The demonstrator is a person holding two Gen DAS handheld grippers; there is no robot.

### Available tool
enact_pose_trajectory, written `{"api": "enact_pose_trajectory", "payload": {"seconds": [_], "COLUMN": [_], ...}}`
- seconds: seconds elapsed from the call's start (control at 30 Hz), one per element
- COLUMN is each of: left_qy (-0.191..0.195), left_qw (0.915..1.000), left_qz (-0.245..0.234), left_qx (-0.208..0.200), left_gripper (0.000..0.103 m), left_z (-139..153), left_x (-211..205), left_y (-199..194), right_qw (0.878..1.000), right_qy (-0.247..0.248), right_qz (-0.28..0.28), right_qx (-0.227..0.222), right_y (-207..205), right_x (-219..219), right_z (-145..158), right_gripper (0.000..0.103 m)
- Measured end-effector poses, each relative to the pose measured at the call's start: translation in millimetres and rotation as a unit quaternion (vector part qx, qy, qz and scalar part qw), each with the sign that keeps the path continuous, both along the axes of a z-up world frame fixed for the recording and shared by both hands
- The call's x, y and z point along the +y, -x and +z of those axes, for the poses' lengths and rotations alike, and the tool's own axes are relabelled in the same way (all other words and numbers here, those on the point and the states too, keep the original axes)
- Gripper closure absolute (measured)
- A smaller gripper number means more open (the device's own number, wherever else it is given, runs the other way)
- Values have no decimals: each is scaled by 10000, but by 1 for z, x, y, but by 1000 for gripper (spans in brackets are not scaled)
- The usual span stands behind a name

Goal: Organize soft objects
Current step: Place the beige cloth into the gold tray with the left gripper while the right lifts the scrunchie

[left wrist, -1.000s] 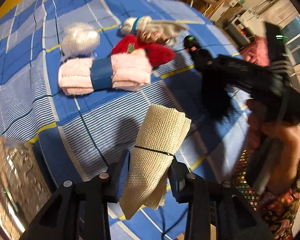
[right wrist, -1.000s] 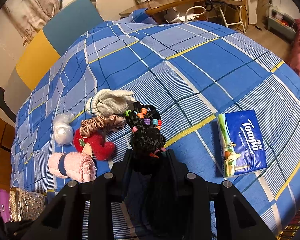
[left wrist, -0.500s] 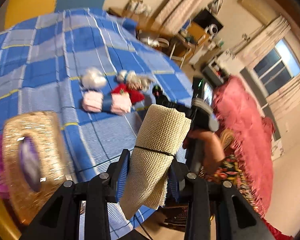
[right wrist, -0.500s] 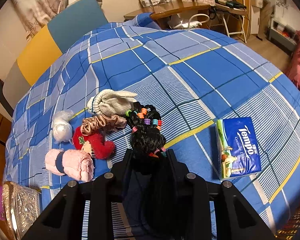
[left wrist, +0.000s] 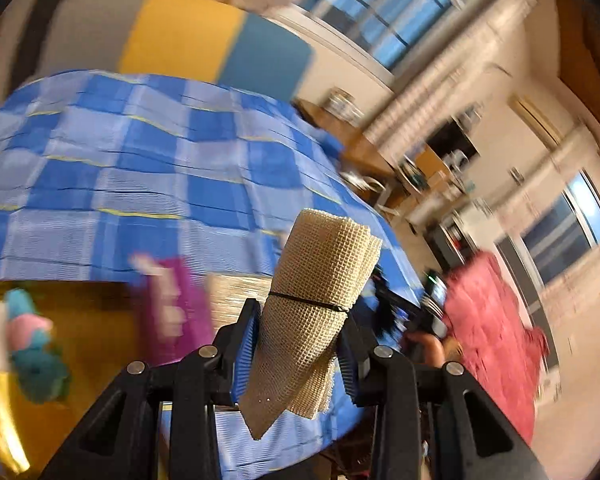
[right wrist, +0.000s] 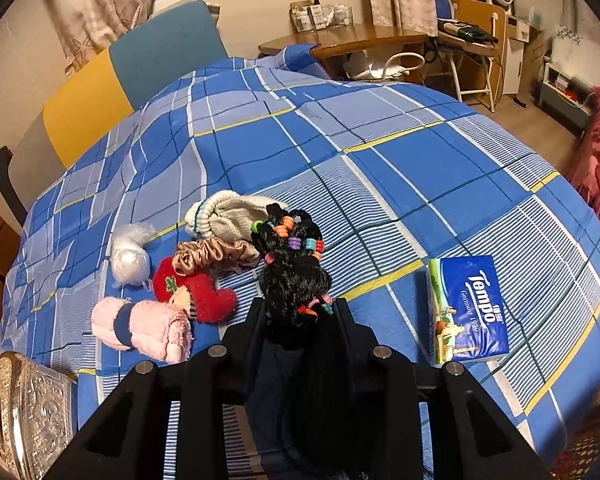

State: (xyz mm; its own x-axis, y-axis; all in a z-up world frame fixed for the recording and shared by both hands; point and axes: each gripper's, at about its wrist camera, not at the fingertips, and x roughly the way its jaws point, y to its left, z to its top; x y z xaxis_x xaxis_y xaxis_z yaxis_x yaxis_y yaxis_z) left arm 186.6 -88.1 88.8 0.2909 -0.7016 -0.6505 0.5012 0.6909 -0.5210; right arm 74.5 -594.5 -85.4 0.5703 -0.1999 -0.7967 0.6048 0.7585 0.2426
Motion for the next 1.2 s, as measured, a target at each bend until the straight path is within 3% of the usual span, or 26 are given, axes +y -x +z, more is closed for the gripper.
{"api": "enact_pose_trajectory", "payload": {"seconds": [0.17,0.3,0.5,0.7,1.0,1.07,1.2], "left_qy": [-94,-324,-791,-1190,-1799,-1729,-1337], "left_qw": [9978,9922,9826,9730,9646,9666,9713], "left_qz": [613,1019,1389,1612,1669,1640,1791], "left_qx": [245,639,941,1148,969,948,819], "left_gripper": [67,67,67,67,60,58,39], "left_z": [-32,-81,-144,-187,-207,-205,-193], "left_x": [51,76,83,87,76,75,82], "left_y": [-29,-53,-80,-100,-111,-109,-106], "right_qw": [9996,9986,9952,9910,9851,9832,9783], "right_qy": [-61,-19,88,110,0,42,86], "right_qz": [-128,-177,-57,-80,165,294,593], "right_qx": [-229,-502,-968,-1331,-1711,-1801,-1986], "right_y": [7,12,18,31,50,52,51], "right_x": [-3,-1,10,27,74,89,122], "right_z": [6,15,30,42,68,78,102], "right_gripper": [70,70,70,70,70,70,70]}}
